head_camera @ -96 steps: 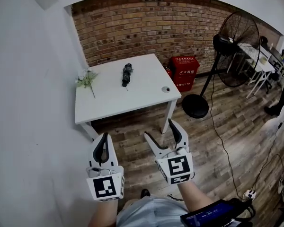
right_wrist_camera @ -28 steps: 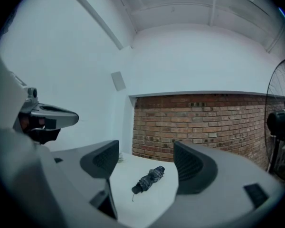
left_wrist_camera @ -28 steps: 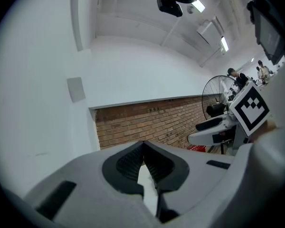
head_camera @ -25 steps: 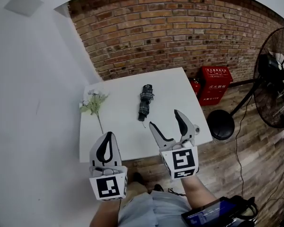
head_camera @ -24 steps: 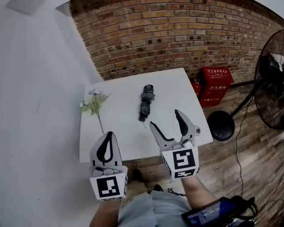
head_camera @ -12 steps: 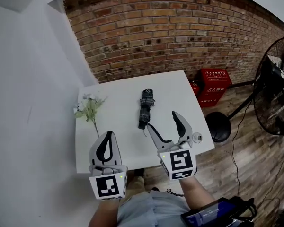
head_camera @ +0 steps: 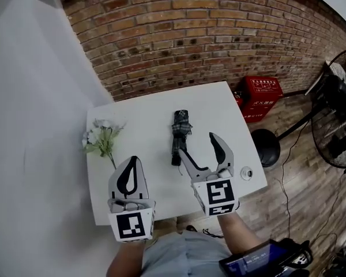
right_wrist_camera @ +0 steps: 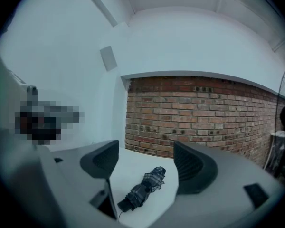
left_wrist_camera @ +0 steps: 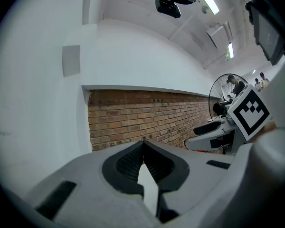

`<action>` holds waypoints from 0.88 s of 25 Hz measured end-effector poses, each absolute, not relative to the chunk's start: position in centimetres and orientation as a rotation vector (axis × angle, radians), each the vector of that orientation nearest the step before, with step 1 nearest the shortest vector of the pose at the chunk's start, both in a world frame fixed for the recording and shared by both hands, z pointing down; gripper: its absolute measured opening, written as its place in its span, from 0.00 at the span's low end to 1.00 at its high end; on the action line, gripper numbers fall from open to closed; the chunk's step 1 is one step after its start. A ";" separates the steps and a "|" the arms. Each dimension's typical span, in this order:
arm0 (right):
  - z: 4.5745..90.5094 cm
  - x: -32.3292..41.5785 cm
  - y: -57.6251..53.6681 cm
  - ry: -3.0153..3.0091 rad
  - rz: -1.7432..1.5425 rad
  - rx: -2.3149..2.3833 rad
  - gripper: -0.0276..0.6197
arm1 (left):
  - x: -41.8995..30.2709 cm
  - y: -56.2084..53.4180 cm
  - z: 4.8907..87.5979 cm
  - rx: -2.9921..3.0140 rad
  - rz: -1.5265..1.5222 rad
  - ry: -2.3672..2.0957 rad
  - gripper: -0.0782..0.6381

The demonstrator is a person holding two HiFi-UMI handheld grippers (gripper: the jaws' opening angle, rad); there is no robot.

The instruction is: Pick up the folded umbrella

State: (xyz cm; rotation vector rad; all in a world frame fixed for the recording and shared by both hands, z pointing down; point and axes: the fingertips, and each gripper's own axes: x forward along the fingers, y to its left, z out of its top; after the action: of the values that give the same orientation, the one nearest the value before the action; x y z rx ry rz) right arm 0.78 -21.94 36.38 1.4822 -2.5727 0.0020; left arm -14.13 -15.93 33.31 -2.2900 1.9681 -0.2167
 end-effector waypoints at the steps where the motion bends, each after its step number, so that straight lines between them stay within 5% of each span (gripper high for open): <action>1: 36.6 0.5 -22.5 -2.567 0.010 1.484 0.60 | -14.4 -16.5 33.4 -2.298 -0.219 1.969 0.12; 22: 42.7 -3.9 -32.0 -2.386 0.194 1.560 0.65 | -20.9 -25.5 36.4 -2.382 -0.260 1.956 0.12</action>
State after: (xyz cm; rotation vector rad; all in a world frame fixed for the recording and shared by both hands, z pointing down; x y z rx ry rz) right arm -3.90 -32.04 42.73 1.5603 -2.3863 0.1942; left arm -20.92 -25.53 36.43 -2.3819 1.9558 -0.2599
